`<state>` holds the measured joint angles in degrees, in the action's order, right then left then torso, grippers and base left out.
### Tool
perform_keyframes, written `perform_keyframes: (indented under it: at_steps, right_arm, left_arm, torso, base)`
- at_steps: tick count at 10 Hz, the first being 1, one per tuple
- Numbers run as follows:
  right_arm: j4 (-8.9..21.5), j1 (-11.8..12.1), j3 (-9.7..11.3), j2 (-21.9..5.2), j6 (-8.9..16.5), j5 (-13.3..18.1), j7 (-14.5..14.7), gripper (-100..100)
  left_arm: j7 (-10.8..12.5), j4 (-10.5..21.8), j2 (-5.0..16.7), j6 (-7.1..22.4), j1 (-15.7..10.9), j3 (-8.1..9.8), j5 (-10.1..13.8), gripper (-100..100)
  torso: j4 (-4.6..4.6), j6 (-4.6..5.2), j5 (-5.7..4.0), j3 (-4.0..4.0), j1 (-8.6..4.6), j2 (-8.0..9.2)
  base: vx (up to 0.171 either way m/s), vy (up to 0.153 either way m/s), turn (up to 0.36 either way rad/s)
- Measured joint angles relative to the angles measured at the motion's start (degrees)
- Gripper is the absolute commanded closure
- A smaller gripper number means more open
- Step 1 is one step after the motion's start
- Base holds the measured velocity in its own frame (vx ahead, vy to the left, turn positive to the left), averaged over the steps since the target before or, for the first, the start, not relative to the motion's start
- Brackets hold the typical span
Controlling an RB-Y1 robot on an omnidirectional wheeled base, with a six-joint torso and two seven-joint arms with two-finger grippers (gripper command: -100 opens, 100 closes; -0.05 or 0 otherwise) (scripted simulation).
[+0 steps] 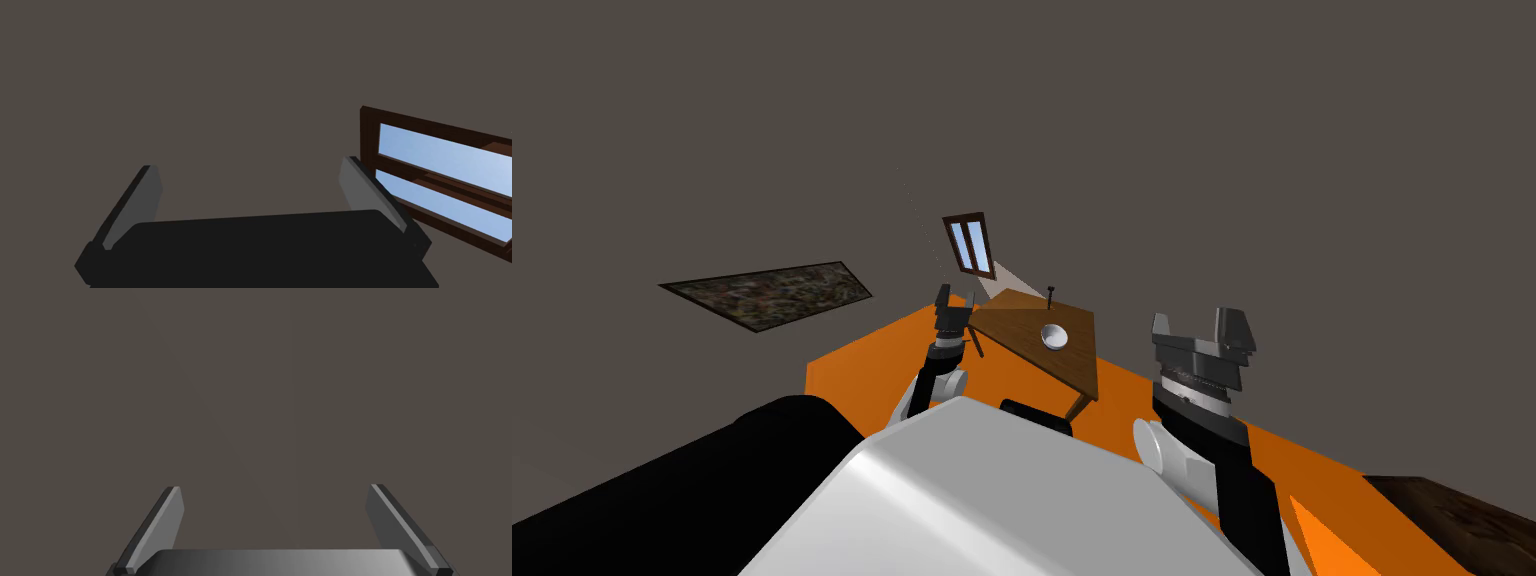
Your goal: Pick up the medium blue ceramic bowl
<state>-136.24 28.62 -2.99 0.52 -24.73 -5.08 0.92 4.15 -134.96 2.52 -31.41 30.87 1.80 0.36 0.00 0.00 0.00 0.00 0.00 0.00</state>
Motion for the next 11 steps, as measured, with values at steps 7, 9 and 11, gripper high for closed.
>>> perform_keyframes:
  at_steps: [7, 9, 11]
  right_arm:
    - [9.7, -2.8, 2.4, -10.9, -1.3, 5.6, 3.2, -100]
    - [12.8, -4.0, 3.0, -13.5, -1.4, 7.1, 4.1, -100]
    - [15.5, -4.6, 3.5, -16.1, -1.8, 8.5, 4.8, -100]
  left_arm:
    - [0.0, 0.0, 0.0, 0.0, 0.0, -0.01, 0.0, 0]
    - [0.0, 0.0, 0.0, 0.0, 0.0, -0.01, 0.0, 0]
    - [0.0, 0.0, 0.0, 0.0, 0.0, -0.01, 0.0, 0]
  torso:
    - [-0.05, -0.02, 0.13, -0.12, 0.55, -0.21]
    - [-0.02, -0.01, 0.11, -0.05, 0.49, -0.08]
    - [-0.01, -0.01, 0.13, -0.03, 0.58, -0.04]
  base:
    - [0.026, 0.149, 0.047]
    - [0.012, 0.126, 0.04]
    - [0.018, 0.14, 0.049]
